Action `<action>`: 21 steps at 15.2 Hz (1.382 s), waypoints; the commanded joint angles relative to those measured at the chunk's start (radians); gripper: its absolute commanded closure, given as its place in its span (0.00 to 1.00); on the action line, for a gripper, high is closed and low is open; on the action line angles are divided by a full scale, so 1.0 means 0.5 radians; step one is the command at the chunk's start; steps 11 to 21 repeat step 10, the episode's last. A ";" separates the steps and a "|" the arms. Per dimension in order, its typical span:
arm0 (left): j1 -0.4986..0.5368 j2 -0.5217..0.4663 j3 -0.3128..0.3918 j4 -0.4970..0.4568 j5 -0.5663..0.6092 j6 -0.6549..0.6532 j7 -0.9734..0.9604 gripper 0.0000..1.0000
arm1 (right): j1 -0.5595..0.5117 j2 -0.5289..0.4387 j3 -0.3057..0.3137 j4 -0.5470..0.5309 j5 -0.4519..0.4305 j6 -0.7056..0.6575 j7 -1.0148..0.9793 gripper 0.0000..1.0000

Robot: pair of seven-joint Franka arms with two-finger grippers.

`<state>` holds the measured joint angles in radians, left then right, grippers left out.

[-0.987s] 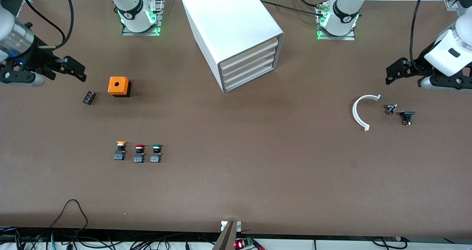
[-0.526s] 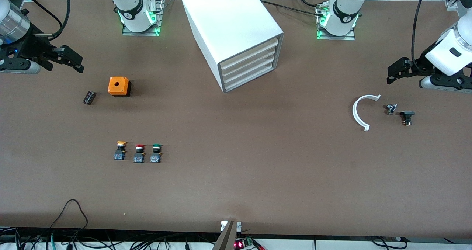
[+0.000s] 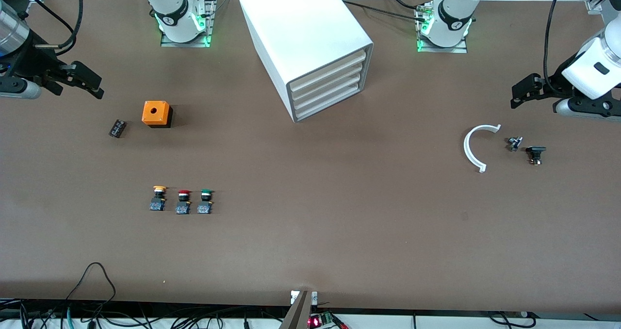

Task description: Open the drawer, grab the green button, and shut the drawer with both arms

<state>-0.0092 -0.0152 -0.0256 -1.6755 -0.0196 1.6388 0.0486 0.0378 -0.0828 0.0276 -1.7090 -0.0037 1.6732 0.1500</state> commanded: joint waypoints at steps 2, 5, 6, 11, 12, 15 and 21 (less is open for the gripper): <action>-0.006 0.003 0.014 0.041 0.012 -0.047 0.041 0.00 | 0.001 0.083 0.006 0.153 0.004 -0.085 -0.036 0.00; -0.006 0.003 0.014 0.044 0.012 -0.047 0.038 0.00 | 0.007 0.083 0.009 0.166 0.007 -0.091 -0.024 0.00; -0.006 0.003 0.014 0.047 0.012 -0.047 0.038 0.00 | 0.007 0.083 0.009 0.172 0.007 -0.094 -0.024 0.00; -0.006 0.003 0.014 0.044 0.012 -0.050 0.041 0.00 | 0.007 0.083 0.009 0.175 0.007 -0.101 -0.021 0.00; -0.006 0.003 0.014 0.044 0.012 -0.050 0.041 0.00 | 0.007 0.083 0.009 0.175 0.007 -0.101 -0.021 0.00; -0.006 0.003 0.014 0.044 0.012 -0.050 0.041 0.00 | 0.007 0.083 0.009 0.175 0.007 -0.101 -0.021 0.00; -0.006 0.003 0.014 0.044 0.012 -0.050 0.041 0.00 | 0.007 0.083 0.009 0.175 0.007 -0.101 -0.021 0.00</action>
